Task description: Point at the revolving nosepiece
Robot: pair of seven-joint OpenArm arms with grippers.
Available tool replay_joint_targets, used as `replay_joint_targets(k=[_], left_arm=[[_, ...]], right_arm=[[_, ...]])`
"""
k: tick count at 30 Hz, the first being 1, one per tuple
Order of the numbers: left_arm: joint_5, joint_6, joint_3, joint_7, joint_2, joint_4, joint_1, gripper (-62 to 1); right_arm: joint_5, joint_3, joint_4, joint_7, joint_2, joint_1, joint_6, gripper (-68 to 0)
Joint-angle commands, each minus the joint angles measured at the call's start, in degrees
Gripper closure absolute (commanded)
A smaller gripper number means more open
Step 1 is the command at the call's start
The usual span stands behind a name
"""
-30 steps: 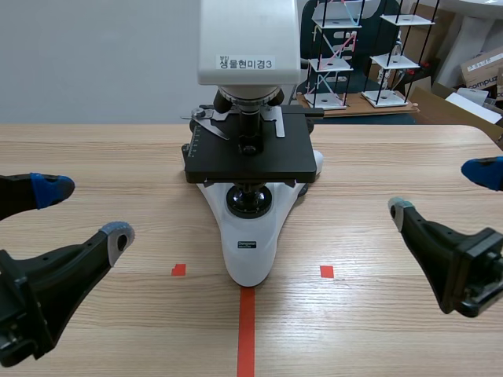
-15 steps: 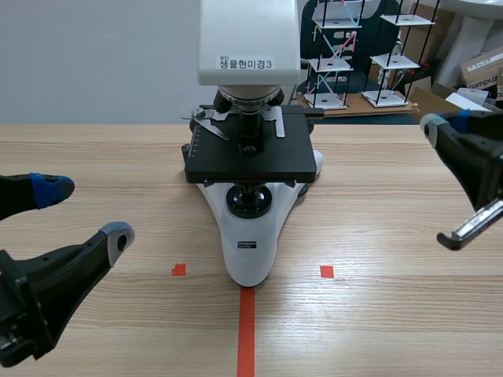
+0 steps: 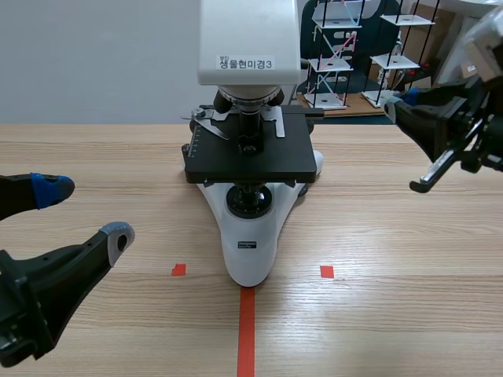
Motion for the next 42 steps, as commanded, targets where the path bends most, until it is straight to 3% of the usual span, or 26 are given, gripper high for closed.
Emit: replay_joint_targets(k=[1, 11, 20, 42], left_arm=[[-0.4, -0.1, 0.1, -0.8, 0.3, 0.3, 0.4, -52.9], [-0.3, -0.1, 0.1, -0.8, 0.3, 0.3, 0.4, -52.9], [-0.3, -0.1, 0.1, -0.8, 0.3, 0.3, 0.4, -52.9], [-0.3, -0.1, 0.1, -0.8, 0.3, 0.3, 0.4, -52.9]], right_arm=[[0.7, -0.9, -0.1, 1.0, 0.9, 2.9, 1.1, -0.2], [-2.3, -9.1, -6.2, 4.9, 0.5, 13.6, 7.2, -0.2], [-5.4, -13.5, -6.2, 5.4, -1.4, 17.0, 7.2, -0.2], [-5.6, -13.6, -6.3, 5.4, -2.1, 17.0, 7.2, -0.2]])
